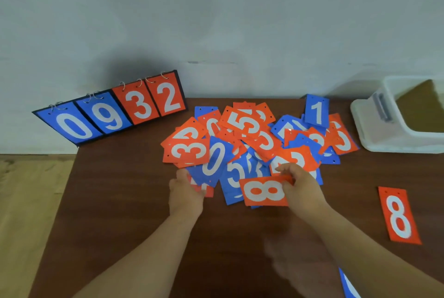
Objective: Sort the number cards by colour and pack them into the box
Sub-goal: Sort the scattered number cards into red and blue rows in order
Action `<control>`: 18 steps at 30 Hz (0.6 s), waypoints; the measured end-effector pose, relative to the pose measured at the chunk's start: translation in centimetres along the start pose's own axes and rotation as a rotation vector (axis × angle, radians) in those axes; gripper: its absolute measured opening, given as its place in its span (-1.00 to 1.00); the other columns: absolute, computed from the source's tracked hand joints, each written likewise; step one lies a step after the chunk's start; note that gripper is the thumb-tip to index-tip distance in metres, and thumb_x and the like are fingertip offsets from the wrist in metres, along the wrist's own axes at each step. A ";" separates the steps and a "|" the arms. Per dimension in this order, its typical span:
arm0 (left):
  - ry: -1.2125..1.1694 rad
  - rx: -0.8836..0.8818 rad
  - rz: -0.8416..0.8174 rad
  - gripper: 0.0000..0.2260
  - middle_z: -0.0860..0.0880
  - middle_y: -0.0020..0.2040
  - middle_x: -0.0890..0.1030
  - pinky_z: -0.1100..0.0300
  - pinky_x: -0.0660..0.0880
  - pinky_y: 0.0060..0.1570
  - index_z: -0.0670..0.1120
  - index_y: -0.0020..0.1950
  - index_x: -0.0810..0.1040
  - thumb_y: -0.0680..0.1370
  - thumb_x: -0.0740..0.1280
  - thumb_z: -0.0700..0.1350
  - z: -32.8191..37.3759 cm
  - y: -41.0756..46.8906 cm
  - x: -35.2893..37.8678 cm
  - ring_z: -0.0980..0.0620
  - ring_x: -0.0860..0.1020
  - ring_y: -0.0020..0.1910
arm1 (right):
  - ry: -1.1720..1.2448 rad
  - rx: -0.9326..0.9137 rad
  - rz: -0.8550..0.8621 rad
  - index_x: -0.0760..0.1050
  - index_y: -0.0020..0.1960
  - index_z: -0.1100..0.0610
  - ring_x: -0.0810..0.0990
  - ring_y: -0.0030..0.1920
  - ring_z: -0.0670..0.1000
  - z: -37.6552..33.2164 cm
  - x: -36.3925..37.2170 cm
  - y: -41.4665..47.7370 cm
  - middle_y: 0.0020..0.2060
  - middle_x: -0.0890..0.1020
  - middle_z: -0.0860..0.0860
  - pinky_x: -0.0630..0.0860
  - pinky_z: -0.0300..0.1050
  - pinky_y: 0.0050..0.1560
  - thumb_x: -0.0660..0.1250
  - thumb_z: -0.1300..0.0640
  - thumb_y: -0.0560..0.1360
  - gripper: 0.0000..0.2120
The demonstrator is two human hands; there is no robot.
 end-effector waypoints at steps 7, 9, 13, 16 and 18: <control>-0.060 -0.063 -0.038 -0.68 0.07 -0.11 0.55 0.20 0.44 -0.30 0.07 0.23 0.35 0.57 0.38 -0.18 -3.8 -3.3 -1.7 0.13 0.55 -0.18 | -0.007 -0.003 -0.013 0.43 0.19 -0.15 0.58 -0.18 -0.12 -0.9 0.4 -0.7 -0.05 0.51 -0.23 0.65 -0.12 -0.23 0.26 0.25 0.58 -0.67; -0.088 -0.080 -0.058 -0.64 0.07 -0.09 0.56 0.22 0.44 -0.30 0.10 0.25 0.32 0.58 0.39 -0.17 -5.1 -4.5 -2.2 0.12 0.56 -0.16 | 0.021 -0.019 0.008 0.43 0.16 -0.12 0.59 -0.16 -0.12 -1.3 0.7 -0.9 -0.08 0.51 -0.25 0.65 -0.09 -0.25 0.30 0.23 0.57 -0.71; -0.238 -0.089 -0.024 -0.61 0.03 0.05 0.62 0.18 0.52 -0.15 0.16 0.27 0.34 0.57 0.38 -0.20 -7.7 -6.7 -3.4 0.10 0.61 -0.05 | 0.001 -0.062 0.010 0.43 0.04 -0.04 0.57 -0.16 -0.11 -2.4 2.0 -1.3 -0.11 0.55 -0.17 0.57 -0.18 -0.28 0.36 0.21 0.56 -0.82; -0.287 -0.104 0.008 -0.62 0.01 0.15 0.62 0.15 0.54 0.01 0.19 0.22 0.39 0.58 0.34 -0.25 -9.4 -8.2 -4.5 0.03 0.62 0.07 | -0.022 -0.082 -0.050 0.45 -0.02 -0.10 0.61 -0.12 -0.07 -3.2 3.4 -1.5 -0.10 0.62 -0.11 0.66 -0.06 -0.16 0.38 0.16 0.56 -0.83; -0.284 -0.071 -0.003 -0.66 0.04 0.18 0.60 0.14 0.54 0.11 0.16 0.19 0.49 0.59 0.32 -0.27 -9.8 -8.8 -5.2 0.08 0.59 0.09 | -0.016 -0.089 -0.107 0.49 0.03 -0.14 0.64 -0.08 -0.07 -3.9 4.1 -1.8 -0.06 0.63 -0.11 0.67 -0.09 -0.15 0.36 0.16 0.57 -0.81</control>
Point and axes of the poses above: each hand's wrist, its own y-axis towards the middle knuckle, its own x-axis out of the palm, z = x × y, the point moved 3 cm from there along y, towards the middle knuckle
